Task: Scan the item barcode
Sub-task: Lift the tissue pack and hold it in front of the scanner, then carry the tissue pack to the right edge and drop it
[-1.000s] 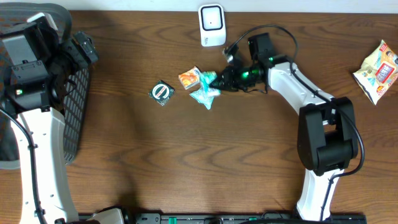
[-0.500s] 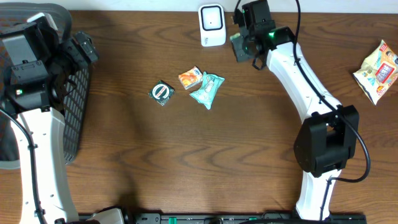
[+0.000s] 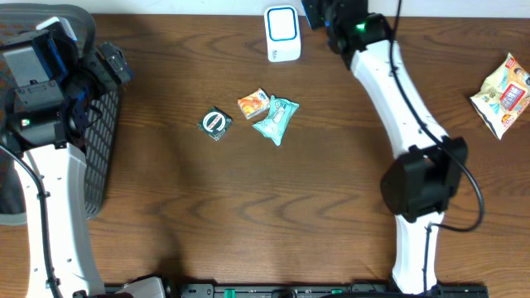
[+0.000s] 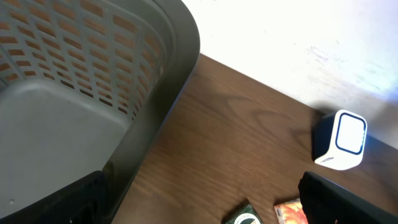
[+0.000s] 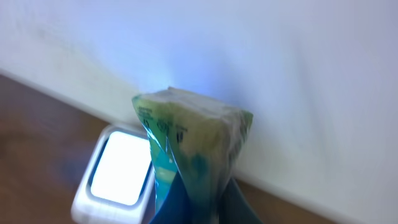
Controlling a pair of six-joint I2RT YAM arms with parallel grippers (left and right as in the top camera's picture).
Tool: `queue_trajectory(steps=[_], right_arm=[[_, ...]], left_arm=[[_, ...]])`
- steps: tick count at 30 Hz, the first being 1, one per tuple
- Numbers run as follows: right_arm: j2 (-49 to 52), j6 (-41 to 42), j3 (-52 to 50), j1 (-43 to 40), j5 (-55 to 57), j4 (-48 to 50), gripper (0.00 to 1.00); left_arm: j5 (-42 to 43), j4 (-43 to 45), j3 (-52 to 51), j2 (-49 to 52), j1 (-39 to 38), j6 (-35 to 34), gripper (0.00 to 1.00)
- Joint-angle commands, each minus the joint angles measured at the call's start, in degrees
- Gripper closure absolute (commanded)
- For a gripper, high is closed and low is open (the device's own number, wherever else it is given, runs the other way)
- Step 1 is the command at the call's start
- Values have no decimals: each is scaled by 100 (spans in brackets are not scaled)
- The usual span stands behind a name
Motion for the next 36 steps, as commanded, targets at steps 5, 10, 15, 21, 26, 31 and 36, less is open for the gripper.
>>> queue_trajectory(steps=[5, 10, 15, 21, 26, 31, 36], right_arm=[[822, -2640, 125, 334, 48, 1329, 99], [1204, -3206, 125, 411, 275, 1478, 99], [1364, -3182, 122, 413, 240, 1078, 99], [1375, -3091, 122, 356, 46, 726, 99], [1362, -2964, 129, 356, 282, 848, 99], [1207, -2251, 131, 168, 1088, 1093, 99], [785, -988, 131, -372, 1268, 671, 99]], left_arm=[[-393, -114, 33, 96, 79, -11, 2], [-393, -114, 33, 96, 79, -11, 2], [-393, -114, 33, 96, 79, -11, 2], [-393, -114, 33, 96, 79, -11, 2], [-393, -114, 33, 96, 79, -11, 2], [-393, -114, 33, 96, 79, -11, 2], [-393, -114, 33, 96, 79, -11, 2]])
